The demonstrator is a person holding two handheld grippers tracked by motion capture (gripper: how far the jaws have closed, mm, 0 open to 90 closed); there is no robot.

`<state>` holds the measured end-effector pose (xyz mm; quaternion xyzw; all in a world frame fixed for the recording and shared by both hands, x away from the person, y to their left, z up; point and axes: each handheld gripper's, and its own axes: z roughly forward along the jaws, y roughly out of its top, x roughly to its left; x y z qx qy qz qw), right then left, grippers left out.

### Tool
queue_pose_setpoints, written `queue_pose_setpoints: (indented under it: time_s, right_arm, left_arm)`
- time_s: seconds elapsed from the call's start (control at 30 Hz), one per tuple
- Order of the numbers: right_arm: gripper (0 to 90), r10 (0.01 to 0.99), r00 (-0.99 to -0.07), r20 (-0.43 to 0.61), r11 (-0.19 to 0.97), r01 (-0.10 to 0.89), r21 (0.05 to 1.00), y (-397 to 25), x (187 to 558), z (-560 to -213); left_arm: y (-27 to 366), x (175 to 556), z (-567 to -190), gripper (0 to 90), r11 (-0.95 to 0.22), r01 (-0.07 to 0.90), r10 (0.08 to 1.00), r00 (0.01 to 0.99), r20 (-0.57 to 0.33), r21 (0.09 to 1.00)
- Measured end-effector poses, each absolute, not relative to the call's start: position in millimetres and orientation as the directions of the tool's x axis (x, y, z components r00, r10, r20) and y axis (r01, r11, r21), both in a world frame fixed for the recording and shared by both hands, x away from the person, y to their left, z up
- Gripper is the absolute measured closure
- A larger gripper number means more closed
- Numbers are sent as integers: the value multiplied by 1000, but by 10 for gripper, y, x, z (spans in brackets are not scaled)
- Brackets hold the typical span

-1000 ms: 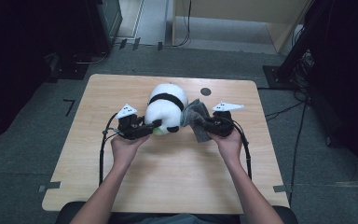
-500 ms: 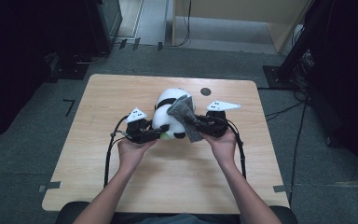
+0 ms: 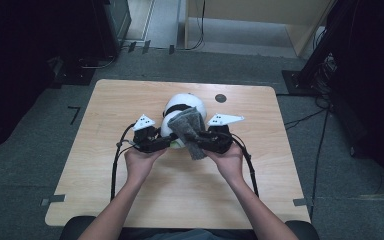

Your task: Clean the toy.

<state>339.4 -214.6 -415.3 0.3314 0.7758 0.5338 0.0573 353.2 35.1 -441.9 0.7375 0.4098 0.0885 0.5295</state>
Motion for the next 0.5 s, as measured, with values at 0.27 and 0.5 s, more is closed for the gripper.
queue_pose_setpoints:
  time_s: [0.27,0.5]
  right_arm:
    - [785,555,-813,176,308,397,864,-1915,3292,-4293]
    - [790,523,-828,199,352,423,835,-1842,3305,-4443]
  left_arm:
    - [420,3556,-4398,472,-85,525,703,634,-323,847]
    - [494,3583,-4366,471,-49,537,698,622,-356,842]
